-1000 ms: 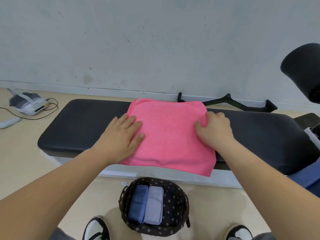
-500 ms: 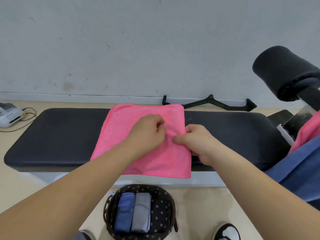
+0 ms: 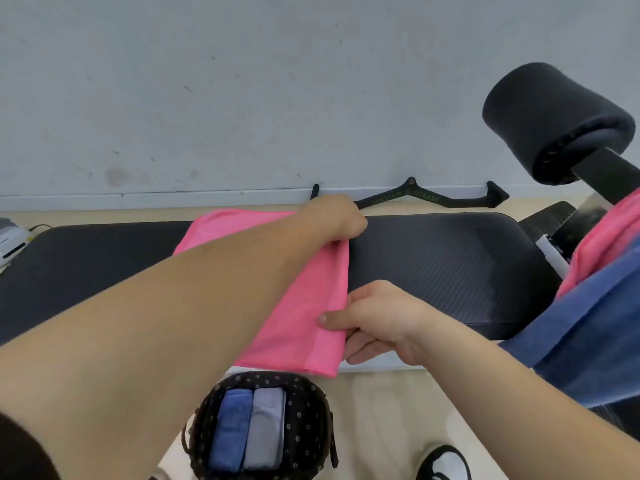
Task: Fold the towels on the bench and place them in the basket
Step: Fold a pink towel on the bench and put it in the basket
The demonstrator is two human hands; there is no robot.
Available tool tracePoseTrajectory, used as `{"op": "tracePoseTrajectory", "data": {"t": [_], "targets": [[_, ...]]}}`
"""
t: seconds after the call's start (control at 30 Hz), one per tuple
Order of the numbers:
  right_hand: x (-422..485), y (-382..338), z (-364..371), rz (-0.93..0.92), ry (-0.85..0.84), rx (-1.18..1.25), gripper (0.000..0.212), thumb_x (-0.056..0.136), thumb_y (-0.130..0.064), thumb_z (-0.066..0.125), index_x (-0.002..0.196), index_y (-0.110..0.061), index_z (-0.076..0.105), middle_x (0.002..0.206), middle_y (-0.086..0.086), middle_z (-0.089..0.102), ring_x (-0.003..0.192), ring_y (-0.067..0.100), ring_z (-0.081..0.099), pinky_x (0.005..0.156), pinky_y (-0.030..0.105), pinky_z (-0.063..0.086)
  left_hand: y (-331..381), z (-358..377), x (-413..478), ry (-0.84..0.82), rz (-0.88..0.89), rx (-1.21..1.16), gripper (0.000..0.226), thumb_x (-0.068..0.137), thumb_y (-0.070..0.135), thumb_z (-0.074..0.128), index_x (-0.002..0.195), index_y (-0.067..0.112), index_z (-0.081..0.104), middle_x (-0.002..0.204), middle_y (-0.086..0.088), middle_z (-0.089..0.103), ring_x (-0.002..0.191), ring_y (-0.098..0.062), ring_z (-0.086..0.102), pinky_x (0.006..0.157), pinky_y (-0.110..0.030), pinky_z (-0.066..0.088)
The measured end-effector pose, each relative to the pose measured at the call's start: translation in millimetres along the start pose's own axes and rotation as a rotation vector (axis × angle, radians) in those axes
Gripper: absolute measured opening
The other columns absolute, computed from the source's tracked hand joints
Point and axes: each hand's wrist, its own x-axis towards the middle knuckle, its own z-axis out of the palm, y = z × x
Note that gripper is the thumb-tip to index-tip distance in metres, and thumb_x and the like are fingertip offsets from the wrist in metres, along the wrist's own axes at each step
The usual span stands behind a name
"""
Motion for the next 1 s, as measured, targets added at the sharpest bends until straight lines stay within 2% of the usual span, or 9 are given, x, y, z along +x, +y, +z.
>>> {"op": "tracePoseTrajectory", "data": {"t": [0.1,0.2,0.37,0.47,0.53,0.57,0.77,0.9,1.0], "targets": [[-8.4,3.6,-16.7,0.015,0.011,-0.045,0.019,0.090,-0.015,0.073,0.109,-0.009,0.071,0.086,0.013,0.079,0.070,0.026,0.077,0.077,0.040,0.065,4.3,6.7,8.6,0.041,-0.025,-0.415,0.032,0.094,0.025,0.045,0.071,0.006,0.059,0.065,-0.013,0.065,0.056,-0.030,0.062,0.060,-0.027,0.051],[-18.2,11.8,-44.1,0.033,0.118,-0.032,0.020,0.089,-0.011,0.068,0.108,-0.006,0.070,0.090,0.023,0.078,0.072,0.032,0.074,0.072,0.043,0.065,4.4,24.9,11.2,0.081,0.003,-0.574,0.048,0.098,0.036,0.046,0.076,0.002,0.071,0.071,-0.018,0.075,0.062,-0.033,0.074,0.073,-0.031,0.062],[-28.3,21.1,-52.1,0.054,0.105,-0.094,0.015,0.092,-0.018,0.072,0.096,-0.006,0.063,0.072,0.019,0.074,0.068,0.030,0.074,0.071,0.042,0.065,3.3,32.3,9.5,0.170,0.045,-0.693,0.037,0.090,0.003,0.049,0.057,0.018,0.055,0.064,-0.010,0.063,0.060,-0.029,0.071,0.075,-0.049,0.065],[-27.4,19.8,-48.1,0.031,0.130,-0.150,0.021,0.094,-0.023,0.069,0.095,-0.002,0.068,0.066,0.015,0.071,0.062,0.027,0.073,0.071,0.043,0.065,2.5,27.5,2.3,0.168,0.040,-0.732,0.026,0.087,-0.005,0.050,0.100,0.016,0.059,0.098,-0.010,0.060,0.064,-0.026,0.066,0.069,-0.048,0.065],[-27.6,15.3,-44.5,0.017,0.148,-0.172,0.023,0.094,-0.023,0.066,0.095,0.000,0.070,0.065,0.016,0.072,0.061,0.026,0.073,0.072,0.043,0.066,-0.9,24.7,-3.5,0.126,0.027,-0.744,0.058,0.090,-0.003,0.049,0.145,0.017,0.042,0.116,-0.009,0.061,0.064,-0.026,0.069,0.070,-0.039,0.064],[-27.9,12.5,-41.8,0.008,0.141,-0.180,0.024,0.095,-0.023,0.065,0.095,0.001,0.070,0.066,0.016,0.073,0.061,0.025,0.073,0.073,0.043,0.066,-2.8,24.2,-4.6,0.106,0.041,-0.754,0.068,0.091,-0.001,0.049,0.154,0.019,0.034,0.119,-0.010,0.063,0.065,-0.026,0.070,0.072,-0.037,0.064],[-33.0,6.2,-18.5,-0.022,-0.120,-0.307,0.036,0.099,-0.027,0.064,0.104,0.007,0.074,0.089,0.024,0.077,0.077,0.029,0.075,0.091,0.046,0.062,6.8,28.9,-19.5,0.015,0.055,-0.761,0.070,0.085,0.009,0.059,0.152,0.016,0.041,0.127,-0.010,0.067,0.103,-0.029,0.070,0.093,-0.042,0.060],[-47.3,12.5,-22.8,0.062,-0.200,-0.411,0.041,0.101,-0.029,0.060,0.099,0.009,0.074,0.078,0.015,0.076,0.078,0.027,0.073,0.086,0.043,0.060,28.8,47.7,-31.7,-0.087,0.133,-0.824,0.073,0.088,-0.001,0.055,0.155,0.022,0.039,0.128,-0.018,0.064,0.088,-0.027,0.068,0.069,-0.032,0.057],[-53.9,13.7,-25.8,0.034,-0.092,-0.356,0.035,0.100,-0.030,0.062,0.091,0.002,0.075,0.073,0.012,0.073,0.071,0.022,0.071,0.080,0.040,0.062,32.3,40.9,-33.5,0.014,0.192,-0.894,0.059,0.091,0.002,0.055,0.145,0.026,0.050,0.129,-0.014,0.066,0.107,-0.028,0.067,0.079,-0.030,0.055]]}}
